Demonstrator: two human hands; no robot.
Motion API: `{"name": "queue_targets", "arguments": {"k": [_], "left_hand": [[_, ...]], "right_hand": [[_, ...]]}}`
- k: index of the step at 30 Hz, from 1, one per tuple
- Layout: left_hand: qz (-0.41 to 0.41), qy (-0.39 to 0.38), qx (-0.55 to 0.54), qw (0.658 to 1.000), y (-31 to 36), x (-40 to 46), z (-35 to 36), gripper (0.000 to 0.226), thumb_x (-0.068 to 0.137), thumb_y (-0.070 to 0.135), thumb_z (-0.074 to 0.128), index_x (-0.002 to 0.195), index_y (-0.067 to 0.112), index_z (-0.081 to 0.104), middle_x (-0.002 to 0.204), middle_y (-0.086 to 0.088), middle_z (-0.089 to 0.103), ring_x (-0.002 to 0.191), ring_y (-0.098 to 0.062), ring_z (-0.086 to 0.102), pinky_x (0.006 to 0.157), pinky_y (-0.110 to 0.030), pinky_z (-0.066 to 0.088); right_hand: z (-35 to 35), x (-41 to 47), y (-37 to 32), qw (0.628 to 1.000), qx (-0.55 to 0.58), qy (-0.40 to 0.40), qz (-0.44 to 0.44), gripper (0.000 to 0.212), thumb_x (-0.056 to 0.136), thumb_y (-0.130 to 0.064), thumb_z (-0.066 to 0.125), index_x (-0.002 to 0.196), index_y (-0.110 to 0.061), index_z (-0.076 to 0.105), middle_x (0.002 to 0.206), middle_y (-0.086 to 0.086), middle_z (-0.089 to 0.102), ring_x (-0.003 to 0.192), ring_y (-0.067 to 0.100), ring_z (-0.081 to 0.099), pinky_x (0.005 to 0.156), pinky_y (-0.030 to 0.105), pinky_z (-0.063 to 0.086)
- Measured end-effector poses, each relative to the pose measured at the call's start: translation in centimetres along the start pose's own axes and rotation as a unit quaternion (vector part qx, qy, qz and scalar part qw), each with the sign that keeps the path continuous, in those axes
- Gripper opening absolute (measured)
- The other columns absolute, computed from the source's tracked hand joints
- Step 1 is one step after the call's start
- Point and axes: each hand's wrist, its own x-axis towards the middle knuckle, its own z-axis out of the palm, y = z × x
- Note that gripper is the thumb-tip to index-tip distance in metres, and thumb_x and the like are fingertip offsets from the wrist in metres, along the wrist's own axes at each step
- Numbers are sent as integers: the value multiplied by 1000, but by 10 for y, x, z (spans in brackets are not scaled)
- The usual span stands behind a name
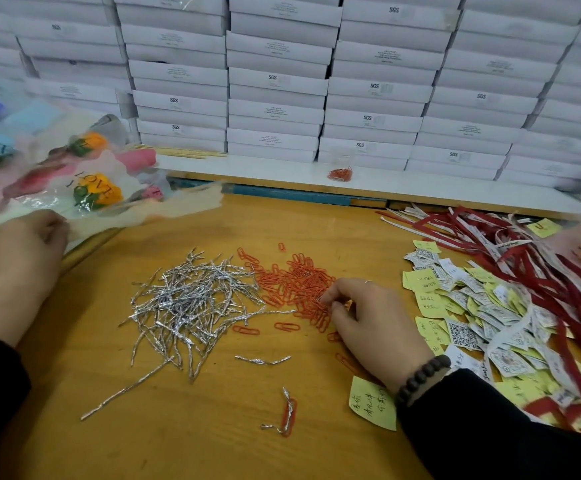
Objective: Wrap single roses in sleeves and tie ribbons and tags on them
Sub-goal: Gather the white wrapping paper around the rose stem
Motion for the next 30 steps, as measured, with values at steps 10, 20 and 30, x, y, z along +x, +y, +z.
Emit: {"name": "queue_targets", "arguments": {"k": [10, 20, 30], "left_hand": [[90, -52, -109, 989, 156, -47, -72, 9, 89, 15, 60, 92, 12, 68, 81, -20, 68, 75, -39, 61, 63, -42, 46], [316, -133, -104, 934, 244, -89, -81, 9, 85, 9, 64, 84, 6, 72, 76, -11, 68, 69, -32, 62, 58, -35, 44], [389, -201, -102, 893, 284, -129, -82, 30, 98, 27, 39, 124, 21, 53, 121, 3, 56, 114, -16, 47, 94, -30, 36]], "right_hand": [[-5, 1, -9, 997, 71, -15, -25, 19, 90, -13, 52, 91, -25, 66, 80, -22, 54, 64, -9, 47, 59, 7, 34], [-6, 1, -34, 863, 468, -149, 119, 14, 89, -11, 57, 102, -13, 62, 96, 10, 70, 68, 7, 65, 61, 15, 52], [-3, 9, -22, 775, 592, -41, 220, 18, 94, -26, 51, 92, -9, 56, 70, 5, 71, 67, 17, 69, 58, 26, 54]]}}
